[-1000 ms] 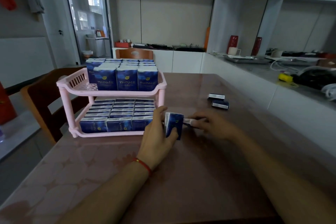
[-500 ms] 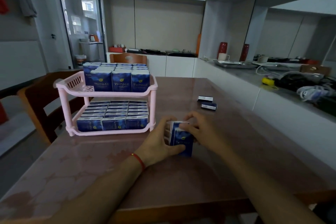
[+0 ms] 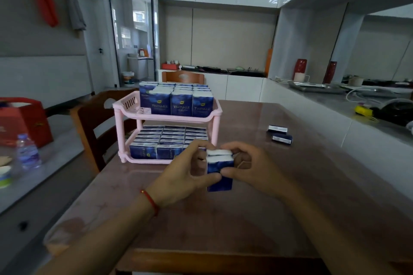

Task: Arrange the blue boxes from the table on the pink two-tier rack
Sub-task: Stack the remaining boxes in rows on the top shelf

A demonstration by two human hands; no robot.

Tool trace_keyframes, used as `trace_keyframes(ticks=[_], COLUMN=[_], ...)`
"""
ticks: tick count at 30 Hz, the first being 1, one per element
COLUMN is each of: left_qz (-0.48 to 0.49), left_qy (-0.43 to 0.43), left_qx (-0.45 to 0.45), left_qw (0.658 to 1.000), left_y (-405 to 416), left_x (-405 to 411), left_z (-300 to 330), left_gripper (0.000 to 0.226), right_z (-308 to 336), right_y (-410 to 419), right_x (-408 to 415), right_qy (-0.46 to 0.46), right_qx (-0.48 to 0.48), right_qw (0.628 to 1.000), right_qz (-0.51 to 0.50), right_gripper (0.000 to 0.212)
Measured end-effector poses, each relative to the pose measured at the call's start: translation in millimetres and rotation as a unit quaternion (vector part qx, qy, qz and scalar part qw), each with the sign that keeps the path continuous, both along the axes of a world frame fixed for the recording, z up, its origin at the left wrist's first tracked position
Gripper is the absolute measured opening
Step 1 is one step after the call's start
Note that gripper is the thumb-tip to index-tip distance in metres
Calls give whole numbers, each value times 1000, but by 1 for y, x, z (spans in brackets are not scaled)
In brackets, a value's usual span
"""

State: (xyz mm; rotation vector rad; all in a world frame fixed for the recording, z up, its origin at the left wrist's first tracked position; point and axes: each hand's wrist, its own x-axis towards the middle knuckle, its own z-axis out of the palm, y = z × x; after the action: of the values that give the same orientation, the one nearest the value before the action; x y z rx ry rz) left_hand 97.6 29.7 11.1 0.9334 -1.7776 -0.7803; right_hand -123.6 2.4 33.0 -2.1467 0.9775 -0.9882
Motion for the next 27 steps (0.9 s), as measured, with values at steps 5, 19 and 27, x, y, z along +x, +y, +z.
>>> trace_keyframes(ticks=[5, 19, 27], left_qz=[53, 244, 252], left_qy=[-42, -144, -195], left_qx=[-20, -36, 34], left_qw=[998, 958, 947], left_y=[17, -50, -100], left_x=[58, 173, 178], left_z=[41, 152, 138], left_gripper=[51, 40, 47], right_z=[17, -42, -47], right_y=[9, -34, -38], right_x=[52, 75, 64], right_qy=[-42, -89, -68], right_qx=[-17, -120, -119], right_qw=[998, 981, 983], right_qz=[33, -121, -125], right_gripper=[57, 25, 26])
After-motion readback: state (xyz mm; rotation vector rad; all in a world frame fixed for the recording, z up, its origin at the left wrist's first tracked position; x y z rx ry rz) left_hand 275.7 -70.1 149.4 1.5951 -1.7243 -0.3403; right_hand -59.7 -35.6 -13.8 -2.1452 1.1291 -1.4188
